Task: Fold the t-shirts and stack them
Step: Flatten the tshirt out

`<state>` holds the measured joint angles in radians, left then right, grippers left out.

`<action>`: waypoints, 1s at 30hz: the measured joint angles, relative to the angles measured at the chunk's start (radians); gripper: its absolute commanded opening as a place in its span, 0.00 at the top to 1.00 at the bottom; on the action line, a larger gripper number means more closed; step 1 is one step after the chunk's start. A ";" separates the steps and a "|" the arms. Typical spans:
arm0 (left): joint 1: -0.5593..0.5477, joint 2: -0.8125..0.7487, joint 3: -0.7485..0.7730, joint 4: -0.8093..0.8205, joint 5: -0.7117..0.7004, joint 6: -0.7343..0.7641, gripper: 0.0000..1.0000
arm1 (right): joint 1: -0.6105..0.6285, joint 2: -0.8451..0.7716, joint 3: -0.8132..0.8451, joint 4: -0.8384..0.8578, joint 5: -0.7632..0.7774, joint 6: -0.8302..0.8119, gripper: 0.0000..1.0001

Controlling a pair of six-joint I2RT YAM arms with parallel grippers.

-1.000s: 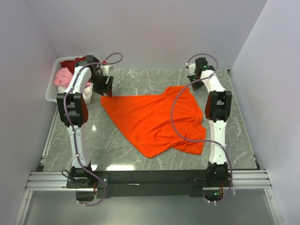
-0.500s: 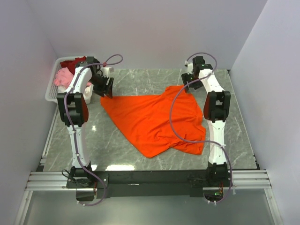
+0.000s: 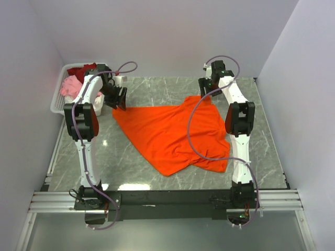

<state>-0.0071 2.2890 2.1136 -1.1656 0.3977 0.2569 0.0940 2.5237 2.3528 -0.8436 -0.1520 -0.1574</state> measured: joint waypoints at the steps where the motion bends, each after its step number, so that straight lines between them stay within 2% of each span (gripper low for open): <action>1: 0.000 0.000 0.000 0.000 0.000 0.000 0.32 | 0.000 0.000 0.000 0.001 0.005 0.001 0.25; 7: 0.000 0.000 0.000 0.000 0.001 0.000 0.32 | 0.004 0.007 0.000 0.000 0.013 0.003 0.25; 14: 0.000 -0.001 -0.021 0.003 0.000 0.004 0.32 | 0.006 0.051 0.017 -0.011 -0.019 -0.001 0.37; 18: 0.000 -0.001 -0.052 0.007 -0.001 0.004 0.33 | 0.006 0.058 0.024 -0.014 -0.021 0.000 0.49; 21: 0.000 -0.001 -0.063 0.009 -0.002 0.004 0.33 | 0.007 0.066 0.037 -0.014 -0.010 0.000 0.66; 23: 0.000 -0.001 -0.063 0.011 -0.002 0.004 0.33 | 0.008 0.067 0.037 -0.012 0.005 0.001 0.85; 24: 0.005 -0.001 -0.063 0.011 -0.002 0.004 0.33 | 0.010 0.067 0.037 -0.011 0.013 -0.002 0.98; 30: 0.031 0.000 -0.005 -0.012 -0.002 0.004 0.31 | 0.026 0.064 0.037 -0.011 0.071 -0.018 1.00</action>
<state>0.0238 2.2887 2.1086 -1.1778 0.3962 0.2607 0.1200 2.5881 2.3894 -0.8547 -0.0814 -0.1757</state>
